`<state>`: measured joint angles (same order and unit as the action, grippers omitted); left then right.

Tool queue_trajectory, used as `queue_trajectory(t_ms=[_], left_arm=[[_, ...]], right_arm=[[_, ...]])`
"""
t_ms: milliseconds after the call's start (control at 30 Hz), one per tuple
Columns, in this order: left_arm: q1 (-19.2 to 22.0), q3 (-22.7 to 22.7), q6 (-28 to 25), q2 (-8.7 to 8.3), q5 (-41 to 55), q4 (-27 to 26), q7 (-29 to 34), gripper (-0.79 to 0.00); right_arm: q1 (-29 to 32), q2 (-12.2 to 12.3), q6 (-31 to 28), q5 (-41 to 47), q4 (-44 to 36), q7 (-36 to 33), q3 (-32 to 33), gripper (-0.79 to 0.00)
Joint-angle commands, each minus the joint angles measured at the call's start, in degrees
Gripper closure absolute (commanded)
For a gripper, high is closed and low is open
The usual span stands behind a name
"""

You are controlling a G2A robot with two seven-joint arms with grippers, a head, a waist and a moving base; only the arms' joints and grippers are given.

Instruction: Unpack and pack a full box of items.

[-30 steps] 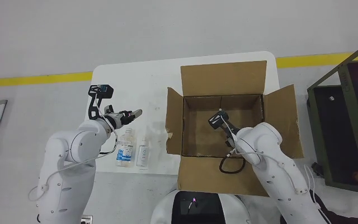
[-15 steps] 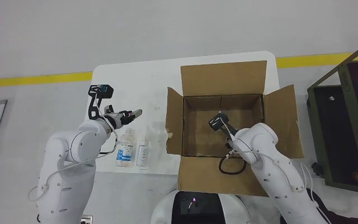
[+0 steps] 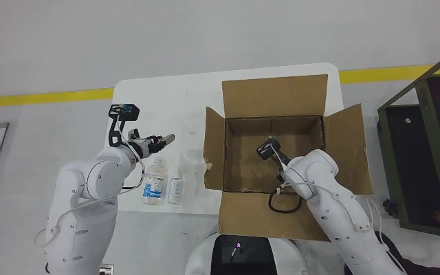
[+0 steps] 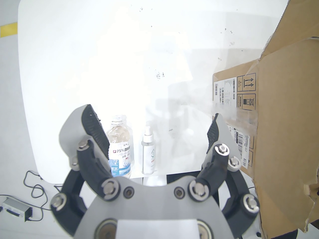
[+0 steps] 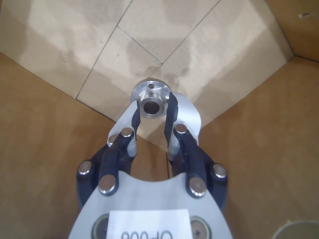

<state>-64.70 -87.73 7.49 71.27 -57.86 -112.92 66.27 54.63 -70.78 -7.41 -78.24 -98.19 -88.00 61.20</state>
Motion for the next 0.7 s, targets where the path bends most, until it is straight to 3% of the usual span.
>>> queue_trajectory(t_ms=[0,667], left_arm=[[0.0,0.0,0.0,0.0,0.0,0.0,0.0,-0.785],[0.0,0.0,0.0,0.0,0.0,0.0,0.0,-0.785]], right_arm=[[-0.18,-0.08,0.0,-0.02,0.4,0.0,-0.22,-0.271],[-1.46,-1.02,0.2,-0.14,5.0,1.35,-2.21,-0.28]])
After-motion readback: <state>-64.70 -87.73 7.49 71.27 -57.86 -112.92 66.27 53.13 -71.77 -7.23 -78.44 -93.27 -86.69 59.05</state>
